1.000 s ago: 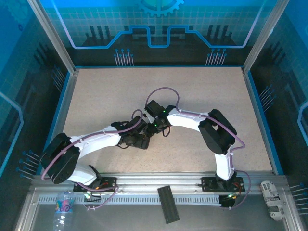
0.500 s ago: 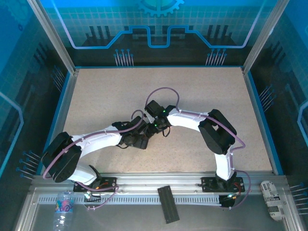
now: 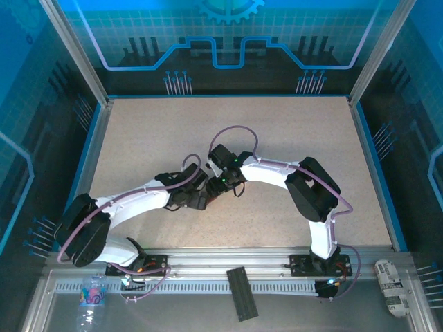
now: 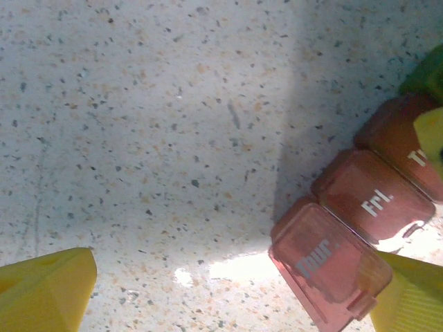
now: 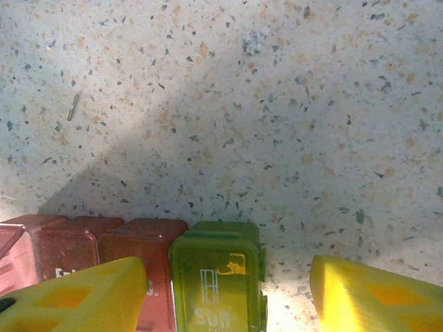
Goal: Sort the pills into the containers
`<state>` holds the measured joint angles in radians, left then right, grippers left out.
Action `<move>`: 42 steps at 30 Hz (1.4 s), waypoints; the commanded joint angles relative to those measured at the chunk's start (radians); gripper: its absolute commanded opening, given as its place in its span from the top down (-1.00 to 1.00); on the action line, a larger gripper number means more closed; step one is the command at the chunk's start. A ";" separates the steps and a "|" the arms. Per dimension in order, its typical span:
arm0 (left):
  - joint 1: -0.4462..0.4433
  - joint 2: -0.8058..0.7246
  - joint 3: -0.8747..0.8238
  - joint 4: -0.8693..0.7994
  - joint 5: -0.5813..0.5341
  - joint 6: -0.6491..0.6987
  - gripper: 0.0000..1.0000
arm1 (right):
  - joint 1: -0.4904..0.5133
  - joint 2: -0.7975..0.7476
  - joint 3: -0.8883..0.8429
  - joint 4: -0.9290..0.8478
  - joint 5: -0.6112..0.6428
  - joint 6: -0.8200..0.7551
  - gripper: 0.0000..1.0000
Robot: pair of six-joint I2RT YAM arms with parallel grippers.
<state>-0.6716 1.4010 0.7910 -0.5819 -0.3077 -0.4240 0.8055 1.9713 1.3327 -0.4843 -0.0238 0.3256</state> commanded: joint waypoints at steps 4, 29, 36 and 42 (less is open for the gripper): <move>0.056 0.002 0.041 0.003 -0.008 0.030 -0.97 | -0.005 0.044 -0.045 -0.027 0.019 0.016 -0.31; 0.176 0.063 0.088 0.050 0.102 -0.041 -0.98 | -0.005 0.012 -0.043 -0.029 -0.006 0.031 -0.31; 0.228 -0.119 0.154 -0.041 0.187 -0.085 -0.98 | -0.007 -0.046 -0.015 -0.042 -0.028 0.042 -0.38; 0.236 -0.257 0.103 -0.073 0.332 -0.172 -0.98 | -0.006 -0.089 -0.032 -0.043 -0.023 0.051 -0.40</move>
<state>-0.4404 1.1904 0.9276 -0.5976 -0.0868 -0.5247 0.8036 1.9339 1.3140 -0.5003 -0.0383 0.3595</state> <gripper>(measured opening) 0.989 0.699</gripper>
